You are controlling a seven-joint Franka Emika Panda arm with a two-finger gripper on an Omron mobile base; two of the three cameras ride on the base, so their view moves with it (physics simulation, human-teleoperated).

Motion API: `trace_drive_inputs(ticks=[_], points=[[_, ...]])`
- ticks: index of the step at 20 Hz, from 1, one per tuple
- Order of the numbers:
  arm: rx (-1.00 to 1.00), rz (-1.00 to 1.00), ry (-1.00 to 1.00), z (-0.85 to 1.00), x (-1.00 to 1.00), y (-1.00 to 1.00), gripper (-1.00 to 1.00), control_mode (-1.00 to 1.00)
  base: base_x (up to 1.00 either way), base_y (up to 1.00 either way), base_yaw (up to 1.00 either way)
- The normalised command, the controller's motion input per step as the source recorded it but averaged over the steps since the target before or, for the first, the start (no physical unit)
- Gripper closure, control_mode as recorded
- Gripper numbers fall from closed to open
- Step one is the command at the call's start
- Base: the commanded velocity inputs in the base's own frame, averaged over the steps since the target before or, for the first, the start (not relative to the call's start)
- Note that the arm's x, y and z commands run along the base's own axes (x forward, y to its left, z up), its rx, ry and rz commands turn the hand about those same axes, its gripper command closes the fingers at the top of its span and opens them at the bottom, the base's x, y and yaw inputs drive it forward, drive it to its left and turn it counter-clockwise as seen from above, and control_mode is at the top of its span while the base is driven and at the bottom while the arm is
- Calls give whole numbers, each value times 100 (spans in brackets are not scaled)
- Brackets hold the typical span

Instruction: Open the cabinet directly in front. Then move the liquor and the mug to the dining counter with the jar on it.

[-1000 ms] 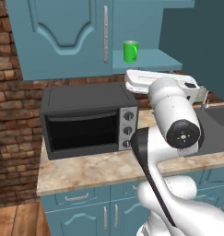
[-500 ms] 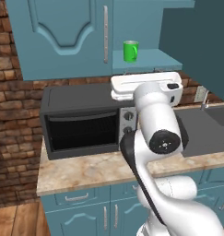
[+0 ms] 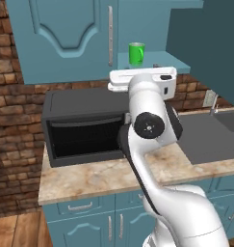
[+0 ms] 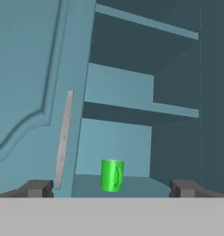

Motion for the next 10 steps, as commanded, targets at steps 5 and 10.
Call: trace_drive_inputs(ticks=[5,10], points=[[1,0,2,3,39,16,-100,-100,0,0,0],[0,0,1,3,39,8,-100,-100,0,0,0]])
